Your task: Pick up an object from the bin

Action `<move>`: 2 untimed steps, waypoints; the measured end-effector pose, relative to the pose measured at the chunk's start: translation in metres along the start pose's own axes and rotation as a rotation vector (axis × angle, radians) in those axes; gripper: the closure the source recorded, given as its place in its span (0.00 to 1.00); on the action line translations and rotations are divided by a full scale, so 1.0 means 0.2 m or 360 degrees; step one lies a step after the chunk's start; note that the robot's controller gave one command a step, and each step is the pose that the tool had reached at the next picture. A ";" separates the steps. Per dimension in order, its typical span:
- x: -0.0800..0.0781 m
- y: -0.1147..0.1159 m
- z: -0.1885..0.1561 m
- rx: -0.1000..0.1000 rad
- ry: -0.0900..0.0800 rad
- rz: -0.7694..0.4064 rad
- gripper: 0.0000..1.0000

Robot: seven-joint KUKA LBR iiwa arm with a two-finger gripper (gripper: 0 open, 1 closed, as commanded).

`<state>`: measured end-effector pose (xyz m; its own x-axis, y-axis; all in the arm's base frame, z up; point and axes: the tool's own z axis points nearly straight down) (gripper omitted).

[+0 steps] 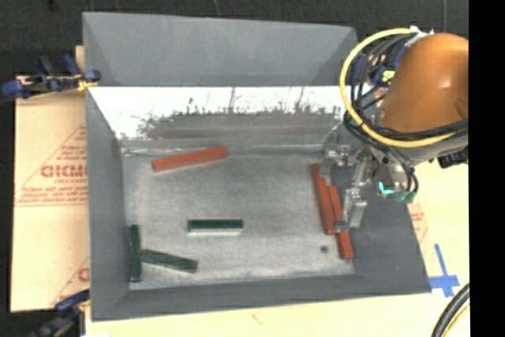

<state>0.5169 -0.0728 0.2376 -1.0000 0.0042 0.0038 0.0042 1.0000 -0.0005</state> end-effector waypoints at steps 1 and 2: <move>-0.01 0.00 -0.02 0.0002 -0.0013 -0.0004 0.00; -0.01 0.00 -0.01 0.0002 -0.0016 -0.0005 0.00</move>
Offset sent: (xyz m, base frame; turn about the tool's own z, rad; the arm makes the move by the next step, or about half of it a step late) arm 0.0421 -0.0844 -0.1671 -0.0073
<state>0.5198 -0.0737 0.2398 -1.0000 0.0013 -0.0063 0.0013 1.0000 -0.0015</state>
